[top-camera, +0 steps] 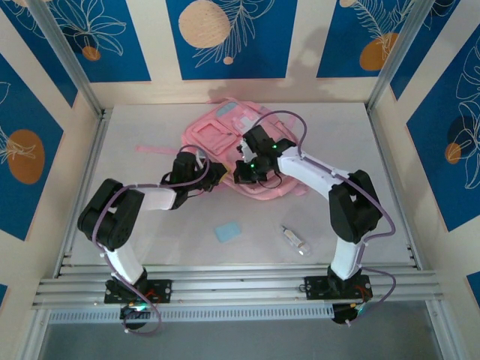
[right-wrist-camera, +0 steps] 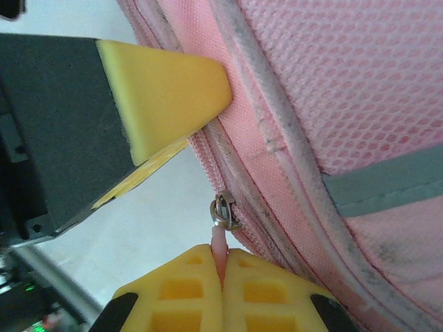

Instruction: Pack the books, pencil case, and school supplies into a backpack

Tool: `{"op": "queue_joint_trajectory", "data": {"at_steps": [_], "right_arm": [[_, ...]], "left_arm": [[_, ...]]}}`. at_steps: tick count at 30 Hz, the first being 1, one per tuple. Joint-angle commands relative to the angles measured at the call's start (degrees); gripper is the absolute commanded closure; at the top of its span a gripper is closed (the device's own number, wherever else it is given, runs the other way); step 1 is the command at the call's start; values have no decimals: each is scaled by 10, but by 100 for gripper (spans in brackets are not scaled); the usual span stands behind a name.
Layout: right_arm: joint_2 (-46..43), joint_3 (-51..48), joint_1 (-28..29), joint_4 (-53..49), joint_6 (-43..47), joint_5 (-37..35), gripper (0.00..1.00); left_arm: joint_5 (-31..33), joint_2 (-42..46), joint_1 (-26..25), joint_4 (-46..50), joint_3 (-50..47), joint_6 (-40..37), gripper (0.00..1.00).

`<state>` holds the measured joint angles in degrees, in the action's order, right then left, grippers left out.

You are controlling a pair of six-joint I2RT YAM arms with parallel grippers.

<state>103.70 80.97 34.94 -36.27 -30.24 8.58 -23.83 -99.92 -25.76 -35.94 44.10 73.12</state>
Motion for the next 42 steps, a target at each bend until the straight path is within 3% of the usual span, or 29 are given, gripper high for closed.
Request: {"op": "queue_joint_trajectory", "data": {"at_steps": [1, 4, 15, 19, 27, 29, 34, 36, 39, 42], "right_arm": [[-50, -33, -1, -109, -54, 202, 100], [-46, -48, -9, -102, -72, 258, 100], [-115, -146, -103, -136, -64, 249, 100], [-113, -128, -116, -200, -6, 178, 100], [-117, -75, -139, -309, 96, -103, 100], [-112, -63, -131, -298, 102, -110, 100], [-64, -2, -73, -235, 117, -31, 100], [-27, 43, -49, -222, 109, -27, 100], [25, 108, -25, -206, 91, -30, 100], [69, 161, -9, -185, 74, -15, 100]], "left_arm": [[123, 1, 34, 15, 19, -42, 100], [137, 0, 35, 31, 21, -62, 100], [144, -21, 57, 67, 45, -108, 100], [145, -21, 64, 78, 55, -120, 100], [142, -20, 91, 130, 99, -168, 100], [143, -26, 95, 146, 122, -183, 100], [120, -47, 104, 206, 195, -222, 100], [109, -35, 103, 217, 197, -225, 76], [95, 3, 103, 231, 172, -225, 52], [90, 55, 101, 219, 110, -199, 37]]}}
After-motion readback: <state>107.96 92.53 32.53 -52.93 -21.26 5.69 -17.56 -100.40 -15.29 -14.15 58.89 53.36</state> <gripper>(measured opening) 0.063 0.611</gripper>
